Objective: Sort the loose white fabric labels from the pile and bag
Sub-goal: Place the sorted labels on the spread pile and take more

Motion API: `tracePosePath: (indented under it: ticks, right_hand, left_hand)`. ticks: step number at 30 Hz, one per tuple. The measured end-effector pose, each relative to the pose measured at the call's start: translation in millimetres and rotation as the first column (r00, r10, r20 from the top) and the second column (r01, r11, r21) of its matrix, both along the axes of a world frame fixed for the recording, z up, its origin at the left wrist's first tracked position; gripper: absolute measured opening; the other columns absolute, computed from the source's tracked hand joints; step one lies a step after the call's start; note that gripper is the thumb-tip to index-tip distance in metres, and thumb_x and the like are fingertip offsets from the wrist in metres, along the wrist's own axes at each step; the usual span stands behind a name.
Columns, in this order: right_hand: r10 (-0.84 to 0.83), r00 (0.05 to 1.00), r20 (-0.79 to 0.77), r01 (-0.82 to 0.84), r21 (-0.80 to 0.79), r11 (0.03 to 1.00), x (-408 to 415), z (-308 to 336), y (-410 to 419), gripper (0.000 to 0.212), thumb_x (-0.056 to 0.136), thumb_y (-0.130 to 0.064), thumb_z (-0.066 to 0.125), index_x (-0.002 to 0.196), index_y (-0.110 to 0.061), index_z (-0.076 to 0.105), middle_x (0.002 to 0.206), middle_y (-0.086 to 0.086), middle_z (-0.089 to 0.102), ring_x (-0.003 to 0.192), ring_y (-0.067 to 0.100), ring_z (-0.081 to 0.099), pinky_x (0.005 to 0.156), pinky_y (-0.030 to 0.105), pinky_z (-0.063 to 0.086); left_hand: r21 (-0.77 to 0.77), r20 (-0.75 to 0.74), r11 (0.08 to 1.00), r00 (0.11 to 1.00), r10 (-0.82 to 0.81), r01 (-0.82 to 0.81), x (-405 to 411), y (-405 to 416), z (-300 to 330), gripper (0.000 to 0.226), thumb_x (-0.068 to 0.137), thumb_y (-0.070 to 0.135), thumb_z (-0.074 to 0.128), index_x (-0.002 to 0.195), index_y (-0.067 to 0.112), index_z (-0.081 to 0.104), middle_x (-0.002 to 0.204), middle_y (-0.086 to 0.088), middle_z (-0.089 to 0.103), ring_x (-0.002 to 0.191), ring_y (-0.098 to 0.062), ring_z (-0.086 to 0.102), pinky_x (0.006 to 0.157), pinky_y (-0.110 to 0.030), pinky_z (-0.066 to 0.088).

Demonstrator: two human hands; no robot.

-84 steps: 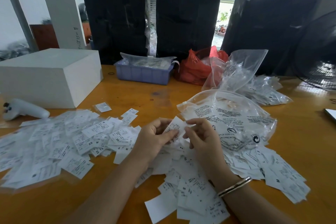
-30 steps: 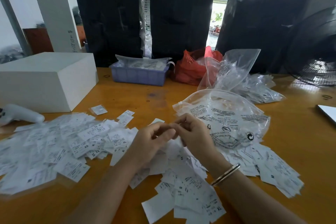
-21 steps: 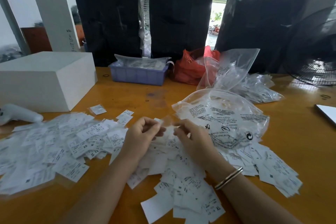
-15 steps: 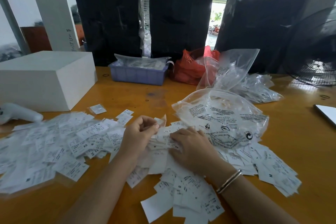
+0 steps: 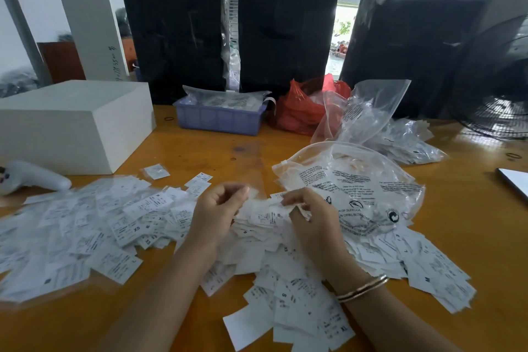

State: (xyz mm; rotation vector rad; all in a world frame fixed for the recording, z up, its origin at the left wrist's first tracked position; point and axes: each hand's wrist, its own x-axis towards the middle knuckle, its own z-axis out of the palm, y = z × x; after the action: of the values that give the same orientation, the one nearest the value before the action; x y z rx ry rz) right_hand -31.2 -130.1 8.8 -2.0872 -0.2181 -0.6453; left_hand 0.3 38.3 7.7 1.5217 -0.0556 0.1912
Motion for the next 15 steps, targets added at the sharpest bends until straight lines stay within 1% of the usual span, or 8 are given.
tracePosePath:
  ticks: [2,3,4,6,8,10,13,15]
  right_hand:
    - [0.003,0.998,-0.07,0.013,0.219,0.976,1.6,2.4,-4.3,0.045,0.083,0.009,0.055,0.069,-0.032,0.064,0.089,-0.017,0.063,0.073,-0.01,0.055,0.063,0.006,0.04]
    - [0.014,0.994,-0.11,0.022,0.316,0.948,2.3,2.9,-6.2,0.043,0.085,0.008,0.055,0.069,-0.031,0.067,0.081,-0.014,0.066,0.062,-0.005,0.055,0.056,0.009,0.04]
    - [0.026,0.989,-0.149,0.034,0.39,0.92,2.9,3.3,-7.9,0.041,0.087,0.006,0.055,0.072,-0.03,0.069,0.075,-0.011,0.068,0.058,-0.001,0.056,0.053,0.011,0.042]
    - [0.072,0.981,-0.182,0.026,0.489,0.872,2.6,3.4,-10.3,0.038,0.089,0.002,0.054,0.08,-0.03,0.072,0.079,-0.011,0.072,0.074,0.006,0.066,0.064,0.016,0.051]
    - [0.142,0.976,-0.164,-0.029,0.55,0.835,0.7,3.6,-9.9,0.042,0.091,0.001,0.051,0.088,-0.034,0.073,0.093,-0.017,0.072,0.093,0.003,0.065,0.08,0.017,0.052]
    - [0.189,0.974,-0.121,-0.089,0.565,0.82,-2.1,4.4,-6.3,0.038,0.091,-0.005,0.053,0.093,-0.037,0.073,0.103,-0.022,0.07,0.101,-0.005,0.061,0.085,0.013,0.05]
    - [0.164,0.983,-0.082,-0.083,0.6,0.796,-1.8,6.2,-2.3,0.03,0.09,-0.006,0.059,0.098,-0.033,0.07,0.095,-0.019,0.072,0.092,-0.005,0.065,0.075,0.007,0.048]
    - [0.16,0.986,-0.052,-0.09,0.639,0.764,-1.0,7.4,-1.3,0.038,0.088,0.0,0.06,0.106,-0.033,0.066,0.086,-0.013,0.073,0.082,0.001,0.066,0.072,0.01,0.049]
  left_hand:
    - [-0.022,-0.021,1.0,1.0,0.002,-0.002,-0.3,-0.1,0.2,0.01,0.086,0.03,0.067,0.079,0.025,0.072,0.072,0.003,0.066,0.066,-0.01,0.056,0.062,-0.021,0.048]
    - [-0.018,-0.024,1.0,1.0,-0.001,0.0,-0.4,0.0,0.3,0.012,0.085,0.032,0.067,0.077,0.024,0.072,0.073,0.0,0.065,0.066,-0.011,0.055,0.064,-0.023,0.048]
    - [-0.003,-0.019,1.0,1.0,-0.005,0.005,-0.4,-0.2,0.2,0.013,0.085,0.033,0.067,0.076,0.023,0.072,0.074,-0.004,0.065,0.066,-0.013,0.054,0.066,-0.025,0.048]
    - [0.039,0.006,0.999,1.0,-0.017,0.017,-1.0,-0.7,0.6,0.012,0.083,0.032,0.069,0.075,0.023,0.069,0.081,-0.009,0.069,0.071,-0.016,0.059,0.069,-0.024,0.05]
    - [0.082,0.042,0.996,0.998,-0.037,0.034,-2.0,-1.6,1.1,0.01,0.08,0.031,0.071,0.077,0.022,0.067,0.084,-0.004,0.072,0.074,-0.01,0.064,0.064,-0.016,0.052]
    - [0.16,0.092,0.986,0.994,-0.058,0.043,-3.1,-2.7,1.0,0.013,0.078,0.031,0.073,0.08,0.02,0.066,0.08,0.006,0.071,0.069,-0.001,0.064,0.061,-0.009,0.048]
    - [0.293,0.179,0.954,0.977,-0.114,0.058,-4.6,-4.9,-0.6,0.015,0.078,0.028,0.074,0.081,0.019,0.063,0.076,0.014,0.067,0.065,0.0,0.06,0.061,-0.011,0.049]
    - [0.364,0.247,0.93,0.959,-0.142,0.044,-6.0,-6.4,-1.8,0.013,0.079,0.021,0.075,0.079,0.022,0.061,0.075,0.016,0.066,0.066,-0.001,0.06,0.061,-0.013,0.05]
